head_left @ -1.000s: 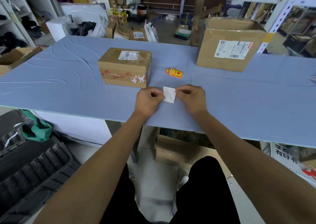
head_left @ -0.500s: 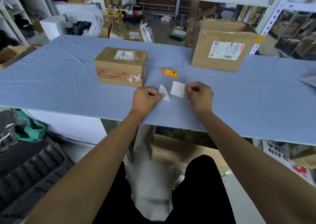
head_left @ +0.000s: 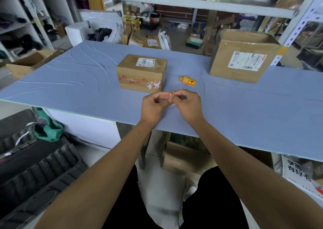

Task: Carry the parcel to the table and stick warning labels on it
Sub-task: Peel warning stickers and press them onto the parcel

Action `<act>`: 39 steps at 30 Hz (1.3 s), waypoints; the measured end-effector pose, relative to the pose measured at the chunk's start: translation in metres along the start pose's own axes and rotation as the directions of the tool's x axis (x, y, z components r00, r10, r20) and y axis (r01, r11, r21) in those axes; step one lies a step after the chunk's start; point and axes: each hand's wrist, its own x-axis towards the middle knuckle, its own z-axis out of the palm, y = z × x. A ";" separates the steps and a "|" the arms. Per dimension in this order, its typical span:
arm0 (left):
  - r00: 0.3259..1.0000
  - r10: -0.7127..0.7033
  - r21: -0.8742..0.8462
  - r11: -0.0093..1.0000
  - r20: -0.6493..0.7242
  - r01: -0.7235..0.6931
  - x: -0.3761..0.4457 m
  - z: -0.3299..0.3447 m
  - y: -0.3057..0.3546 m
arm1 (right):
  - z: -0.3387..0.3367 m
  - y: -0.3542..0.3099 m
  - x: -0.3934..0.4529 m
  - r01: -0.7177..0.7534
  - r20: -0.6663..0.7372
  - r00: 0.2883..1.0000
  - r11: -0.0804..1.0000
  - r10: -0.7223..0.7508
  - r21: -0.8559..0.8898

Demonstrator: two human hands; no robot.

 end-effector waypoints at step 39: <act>0.953 0.131 0.573 0.818 -0.275 0.053 0.067 -0.051 0.013 | 0.057 0.003 0.061 0.131 0.013 0.991 0.950 -0.133 -0.282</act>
